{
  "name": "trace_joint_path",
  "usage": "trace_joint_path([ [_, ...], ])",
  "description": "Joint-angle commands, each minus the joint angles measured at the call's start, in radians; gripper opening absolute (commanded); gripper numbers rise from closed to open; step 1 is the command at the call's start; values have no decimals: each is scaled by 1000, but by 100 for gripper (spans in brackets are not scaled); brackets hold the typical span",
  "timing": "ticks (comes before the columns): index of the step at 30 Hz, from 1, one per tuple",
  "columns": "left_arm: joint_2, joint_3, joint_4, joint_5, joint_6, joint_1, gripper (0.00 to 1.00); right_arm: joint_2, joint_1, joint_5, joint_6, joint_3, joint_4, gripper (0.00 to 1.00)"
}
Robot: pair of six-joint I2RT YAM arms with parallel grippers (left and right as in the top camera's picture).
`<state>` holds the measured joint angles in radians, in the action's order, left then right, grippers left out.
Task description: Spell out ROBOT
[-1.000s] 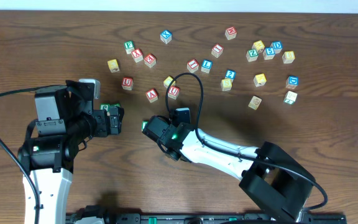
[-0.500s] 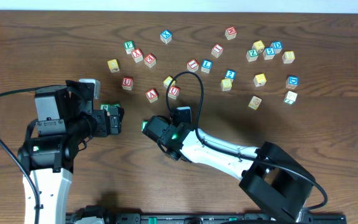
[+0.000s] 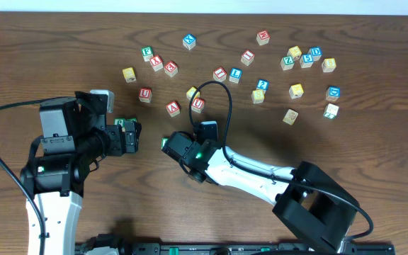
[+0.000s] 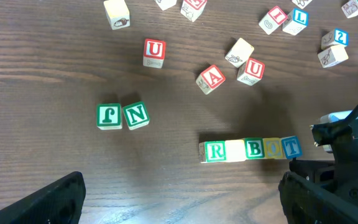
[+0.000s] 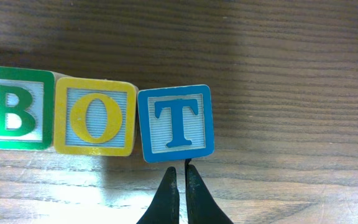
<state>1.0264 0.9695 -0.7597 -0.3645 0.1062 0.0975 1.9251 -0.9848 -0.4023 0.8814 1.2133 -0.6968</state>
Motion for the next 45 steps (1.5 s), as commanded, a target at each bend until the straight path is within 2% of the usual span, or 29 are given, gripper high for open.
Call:
trace_joint_path([
  [1, -2, 3, -3, -1, 13, 4, 98, 19, 11, -36, 16, -5, 5, 1],
  [37, -2, 3, -3, -1, 13, 4, 98, 20, 11, -35, 0, -5, 27, 1],
  [45, -2, 3, -3, -1, 13, 4, 98, 19, 9, 53, 2, -5, -12, 1],
])
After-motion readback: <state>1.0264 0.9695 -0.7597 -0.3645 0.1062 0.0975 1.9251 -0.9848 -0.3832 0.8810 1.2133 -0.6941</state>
